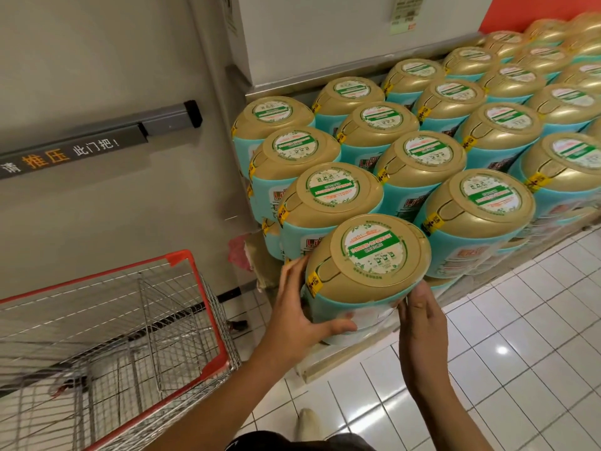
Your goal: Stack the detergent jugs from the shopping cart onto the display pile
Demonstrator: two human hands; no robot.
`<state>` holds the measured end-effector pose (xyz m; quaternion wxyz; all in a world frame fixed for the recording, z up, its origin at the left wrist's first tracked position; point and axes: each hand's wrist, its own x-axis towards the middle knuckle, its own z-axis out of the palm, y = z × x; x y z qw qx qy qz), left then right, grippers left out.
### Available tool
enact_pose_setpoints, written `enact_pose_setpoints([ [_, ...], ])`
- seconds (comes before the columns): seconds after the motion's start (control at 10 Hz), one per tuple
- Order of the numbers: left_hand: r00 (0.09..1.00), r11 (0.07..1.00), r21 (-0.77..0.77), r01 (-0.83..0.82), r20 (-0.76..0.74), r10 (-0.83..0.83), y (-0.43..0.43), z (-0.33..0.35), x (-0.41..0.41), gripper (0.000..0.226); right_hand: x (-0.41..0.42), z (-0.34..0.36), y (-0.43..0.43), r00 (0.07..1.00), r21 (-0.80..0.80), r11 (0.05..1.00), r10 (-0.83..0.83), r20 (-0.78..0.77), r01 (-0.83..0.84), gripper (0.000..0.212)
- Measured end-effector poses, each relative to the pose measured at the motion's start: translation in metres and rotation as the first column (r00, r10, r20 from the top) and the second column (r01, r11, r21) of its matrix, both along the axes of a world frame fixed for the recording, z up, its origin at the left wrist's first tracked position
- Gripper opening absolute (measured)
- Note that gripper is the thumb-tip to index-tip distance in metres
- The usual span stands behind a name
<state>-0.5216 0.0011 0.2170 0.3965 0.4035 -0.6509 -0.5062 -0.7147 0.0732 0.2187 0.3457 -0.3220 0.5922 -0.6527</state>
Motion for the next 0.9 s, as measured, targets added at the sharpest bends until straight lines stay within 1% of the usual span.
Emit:
enact_pose_setpoints([
  [0.1, 1.0, 0.999, 0.04, -0.014, -0.008, 0.014, 0.001, -0.001, -0.004, 0.115, 0.0, -0.005, 0.006, 0.999, 0.008, 1.0, -0.026, -0.03, 0.026, 0.07],
  [0.2, 0.999, 0.997, 0.056, -0.046, -0.005, 0.047, 0.003, -0.003, -0.005, 0.112, -0.001, -0.006, 0.01, 1.0, 0.02, 1.0, -0.008, -0.016, 0.008, 0.075],
  [0.3, 0.994, 0.994, 0.022, -0.106, 0.023, 0.106, 0.008, -0.002, -0.012, 0.105, 0.001, -0.001, 0.013, 1.0, 0.033, 0.999, 0.011, 0.017, -0.012, 0.078],
  [0.4, 0.993, 0.993, 0.028, -0.115, -0.003, 0.115, 0.011, -0.001, -0.017, 0.103, 0.001, 0.0, 0.017, 1.0, 0.051, 0.999, 0.017, -0.02, -0.016, 0.078],
  [0.5, 0.995, 0.993, 0.065, -0.097, -0.016, 0.098, 0.011, -0.001, -0.018, 0.104, -0.002, -0.001, 0.019, 0.999, 0.095, 0.995, 0.005, -0.036, -0.002, 0.08],
  [0.6, 0.997, 0.993, 0.107, -0.056, -0.051, 0.062, 0.01, 0.001, -0.016, 0.104, -0.003, 0.001, 0.02, 0.999, 0.108, 0.994, 0.004, -0.05, 0.001, 0.077],
  [0.7, 0.999, 0.992, 0.127, -0.021, -0.034, 0.026, 0.011, 0.004, -0.012, 0.103, 0.004, 0.005, 0.024, 0.997, 0.128, 0.99, -0.048, -0.056, 0.054, 0.07],
  [0.8, 0.998, 0.987, 0.158, -0.013, -0.063, 0.023, 0.013, 0.003, 0.009, 0.087, 0.015, 0.011, 0.033, 0.982, 0.105, 0.979, -0.163, -0.096, 0.173, 0.061],
  [0.9, 0.995, 0.989, 0.144, -0.047, -0.084, 0.059, 0.014, 0.002, 0.042, 0.06, 0.027, 0.017, 0.042, 0.962, 0.036, 0.969, -0.236, -0.136, 0.243, 0.035],
])
